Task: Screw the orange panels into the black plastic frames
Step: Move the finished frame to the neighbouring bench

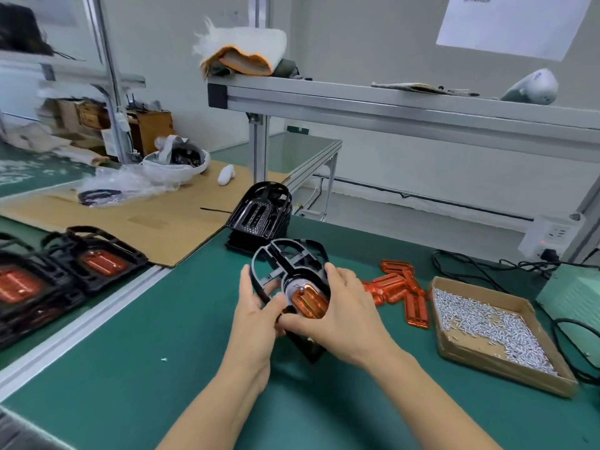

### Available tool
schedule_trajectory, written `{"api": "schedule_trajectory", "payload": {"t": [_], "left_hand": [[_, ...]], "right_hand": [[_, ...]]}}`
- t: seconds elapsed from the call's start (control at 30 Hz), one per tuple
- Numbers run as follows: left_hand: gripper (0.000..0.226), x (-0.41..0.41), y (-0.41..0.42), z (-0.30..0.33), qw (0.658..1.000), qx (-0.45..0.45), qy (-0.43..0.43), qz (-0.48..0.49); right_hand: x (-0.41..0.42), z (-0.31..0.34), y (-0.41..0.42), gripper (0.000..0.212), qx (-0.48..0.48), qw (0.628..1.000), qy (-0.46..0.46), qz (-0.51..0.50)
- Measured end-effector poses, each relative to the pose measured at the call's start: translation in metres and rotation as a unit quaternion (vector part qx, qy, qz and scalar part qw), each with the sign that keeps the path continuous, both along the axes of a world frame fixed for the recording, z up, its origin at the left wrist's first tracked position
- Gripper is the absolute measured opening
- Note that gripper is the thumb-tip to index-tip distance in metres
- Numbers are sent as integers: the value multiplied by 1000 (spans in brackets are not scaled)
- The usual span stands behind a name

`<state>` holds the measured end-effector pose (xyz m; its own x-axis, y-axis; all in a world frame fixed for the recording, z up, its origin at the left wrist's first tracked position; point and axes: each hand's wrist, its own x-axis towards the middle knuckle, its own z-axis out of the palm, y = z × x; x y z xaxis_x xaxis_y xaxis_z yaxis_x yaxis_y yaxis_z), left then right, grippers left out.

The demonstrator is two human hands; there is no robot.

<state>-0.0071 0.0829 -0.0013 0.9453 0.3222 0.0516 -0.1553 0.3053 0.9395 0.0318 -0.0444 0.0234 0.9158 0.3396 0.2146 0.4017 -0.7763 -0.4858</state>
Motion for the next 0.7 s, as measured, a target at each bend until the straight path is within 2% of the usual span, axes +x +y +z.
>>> {"api": "schedule_trajectory", "payload": {"t": [0.07, 0.13, 0.2, 0.4, 0.6, 0.7], "left_hand": [[51, 0, 19, 1, 1000, -5, 2, 26], [52, -1, 38, 1, 998, -16, 16, 56], [54, -3, 53, -1, 997, -11, 24, 71], [50, -8, 75, -3, 990, 8, 29, 135], [83, -21, 85, -3, 982, 31, 34, 183], [84, -26, 95, -4, 975, 39, 58, 211]], "right_hand": [[3, 1, 10, 92, 49, 998, 10, 33], [6, 1, 19, 66, 70, 995, 16, 66], [8, 0, 30, 53, 90, 991, 32, 91], [10, -14, 68, 49, 160, 976, 75, 127], [9, -29, 99, 50, 176, 968, 97, 152], [9, -30, 113, 49, 169, 965, 109, 171]]}}
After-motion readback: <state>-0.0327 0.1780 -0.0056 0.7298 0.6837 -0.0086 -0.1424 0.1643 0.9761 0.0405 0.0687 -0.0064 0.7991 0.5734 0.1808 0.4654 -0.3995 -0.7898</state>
